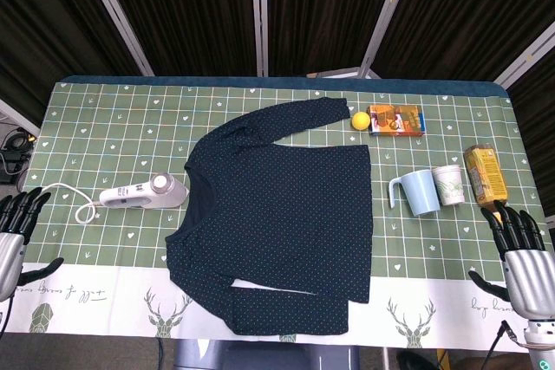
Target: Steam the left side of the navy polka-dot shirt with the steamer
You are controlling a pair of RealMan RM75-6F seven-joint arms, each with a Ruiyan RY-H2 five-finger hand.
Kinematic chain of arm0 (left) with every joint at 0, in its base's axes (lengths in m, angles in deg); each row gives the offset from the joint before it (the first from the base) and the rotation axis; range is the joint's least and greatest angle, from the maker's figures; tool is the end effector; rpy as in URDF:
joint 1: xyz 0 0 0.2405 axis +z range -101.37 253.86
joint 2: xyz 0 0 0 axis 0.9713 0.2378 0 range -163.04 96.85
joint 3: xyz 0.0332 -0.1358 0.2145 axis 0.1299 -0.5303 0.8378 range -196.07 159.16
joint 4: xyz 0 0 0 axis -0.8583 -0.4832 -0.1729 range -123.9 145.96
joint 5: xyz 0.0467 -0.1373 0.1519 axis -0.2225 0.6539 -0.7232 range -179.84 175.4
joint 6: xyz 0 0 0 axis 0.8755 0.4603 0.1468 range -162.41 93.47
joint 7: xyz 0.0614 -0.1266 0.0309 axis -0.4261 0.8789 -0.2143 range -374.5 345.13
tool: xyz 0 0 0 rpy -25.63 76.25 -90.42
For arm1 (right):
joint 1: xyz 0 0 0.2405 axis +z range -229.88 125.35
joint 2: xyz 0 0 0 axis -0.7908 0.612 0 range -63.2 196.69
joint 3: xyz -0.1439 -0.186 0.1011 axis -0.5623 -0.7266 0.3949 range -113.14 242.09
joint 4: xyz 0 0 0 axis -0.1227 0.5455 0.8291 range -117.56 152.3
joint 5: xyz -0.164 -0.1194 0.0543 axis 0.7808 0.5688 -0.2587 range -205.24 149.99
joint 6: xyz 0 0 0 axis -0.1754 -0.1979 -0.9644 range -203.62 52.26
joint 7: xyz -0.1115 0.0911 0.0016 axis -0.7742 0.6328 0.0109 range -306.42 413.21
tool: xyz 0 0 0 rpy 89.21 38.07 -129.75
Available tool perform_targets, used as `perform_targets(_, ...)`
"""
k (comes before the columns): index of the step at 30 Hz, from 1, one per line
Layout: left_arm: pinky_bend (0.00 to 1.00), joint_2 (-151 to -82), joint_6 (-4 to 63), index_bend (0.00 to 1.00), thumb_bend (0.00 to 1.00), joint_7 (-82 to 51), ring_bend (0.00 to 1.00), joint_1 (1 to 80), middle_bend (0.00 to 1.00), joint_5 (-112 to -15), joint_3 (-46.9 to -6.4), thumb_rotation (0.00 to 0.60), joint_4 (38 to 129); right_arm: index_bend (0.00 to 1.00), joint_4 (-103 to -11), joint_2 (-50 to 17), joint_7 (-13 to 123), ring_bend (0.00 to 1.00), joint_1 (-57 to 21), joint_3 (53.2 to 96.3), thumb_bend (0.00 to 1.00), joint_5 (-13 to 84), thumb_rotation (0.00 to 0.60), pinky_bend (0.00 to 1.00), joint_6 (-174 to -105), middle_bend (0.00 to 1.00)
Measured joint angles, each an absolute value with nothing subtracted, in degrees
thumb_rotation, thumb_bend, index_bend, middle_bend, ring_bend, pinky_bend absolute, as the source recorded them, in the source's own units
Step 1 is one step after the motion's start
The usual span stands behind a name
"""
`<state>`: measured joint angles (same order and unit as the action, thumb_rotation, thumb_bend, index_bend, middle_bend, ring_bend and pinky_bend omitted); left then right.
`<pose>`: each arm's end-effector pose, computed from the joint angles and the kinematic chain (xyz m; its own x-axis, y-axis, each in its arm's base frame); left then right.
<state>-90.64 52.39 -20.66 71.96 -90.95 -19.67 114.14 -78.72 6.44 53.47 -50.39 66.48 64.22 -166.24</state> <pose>-0.2777 0.1694 0.1759 0.4280 0.0039 0.9038 0.9026 -0.0538 -0.4272 -0.2939 -0.1608 0.1788 0.3969 0.0575 0.9161 -0.9141 -0.0660 0.4002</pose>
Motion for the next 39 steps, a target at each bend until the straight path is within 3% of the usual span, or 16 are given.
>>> perform_targets(15, 0.00, -91.84, 47.51, 0.00, 0.00, -18.56, 0.00, 69.01, 0.00, -89.28, -20.82, 0.600, 111.67, 0.00, -79.29, 6.82, 53.37, 0.00, -50.29, 66.24, 0.00, 64.13, 0.600, 0.00, -165.32, 0.00)
perform_targets(17, 0.00, -92.83, 45.17, 0.00, 0.04, -18.07, 0.00, 67.47, 0.00, -88.23, -21.55, 0.600, 110.34, 0.00, -79.48, 6.82, 53.20, 0.00, -50.25, 66.34, 0.00, 63.98, 0.600, 0.00, -165.23, 0.00)
perform_targets(19, 0.00, -94.04, 42.76, 0.00, 0.20, -17.67, 0.00, 65.70, 0.00, -87.16, -22.45, 0.600, 108.76, 0.00, -79.56, 6.82, 53.13, 0.00, -50.22, 66.52, 0.00, 63.74, 0.600, 0.00, -165.23, 0.00)
perform_targets(22, 0.00, -97.28, 39.06, 0.00, 0.33, -17.01, 0.00, 62.25, 0.00, -85.93, -24.05, 0.600, 104.22, 0.00, -79.34, 6.67, 53.29, 0.00, -50.15, 66.73, 0.00, 63.67, 0.600, 0.00, -165.32, 0.00)
perform_targets(32, 0.00, -108.80, 26.33, 0.00, 0.34, -12.62, 0.00, 52.53, 0.00, -81.72, -26.84, 0.600, 89.53, 0.00, -78.27, 6.40, 54.51, 0.00, -49.38, 67.55, 0.00, 60.58, 0.600, 0.00, -162.75, 0.00)
perform_targets(39, 0.00, -112.92, 22.67, 0.00, 0.34, -11.85, 0.00, 50.04, 0.00, -79.45, -27.10, 0.600, 84.29, 0.00, -77.78, 6.44, 55.12, 0.00, -48.88, 68.03, 0.00, 58.76, 0.600, 0.00, -161.20, 0.00)
